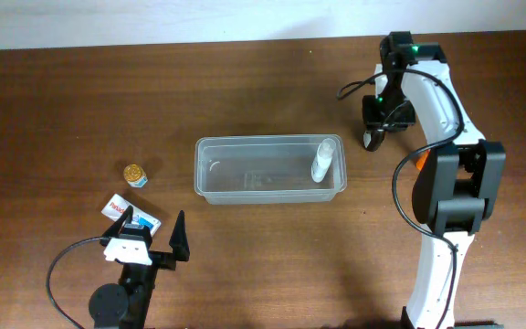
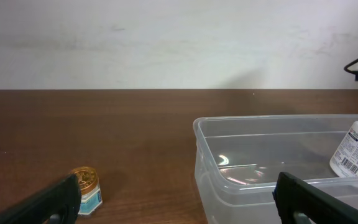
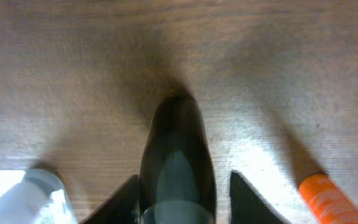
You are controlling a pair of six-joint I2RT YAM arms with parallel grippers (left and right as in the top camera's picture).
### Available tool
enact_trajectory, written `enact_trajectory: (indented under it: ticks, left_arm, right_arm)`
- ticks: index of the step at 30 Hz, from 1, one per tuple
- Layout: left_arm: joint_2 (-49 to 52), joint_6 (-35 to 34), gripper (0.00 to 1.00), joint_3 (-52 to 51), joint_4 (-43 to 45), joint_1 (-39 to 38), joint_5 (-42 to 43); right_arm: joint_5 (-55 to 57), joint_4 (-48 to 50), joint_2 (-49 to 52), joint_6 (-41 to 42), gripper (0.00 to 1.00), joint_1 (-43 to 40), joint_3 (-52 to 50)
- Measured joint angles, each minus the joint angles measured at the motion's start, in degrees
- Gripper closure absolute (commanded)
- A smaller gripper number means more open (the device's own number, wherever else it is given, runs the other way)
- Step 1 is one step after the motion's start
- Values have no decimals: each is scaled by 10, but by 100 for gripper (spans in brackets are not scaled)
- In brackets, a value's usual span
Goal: Pack container
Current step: 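Move the right gripper to the small dark bottle and grasp it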
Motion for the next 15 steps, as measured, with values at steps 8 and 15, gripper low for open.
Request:
enact_trajectory:
  ticks: [8,15]
  left_arm:
    - [0,0,1,0,0,0,0]
    - [0,0,1,0,0,0,0]
  right_arm:
    - [-3,-3,0,-7,78,0,-4]
    - [-21,-72,1,-7,79,0,61]
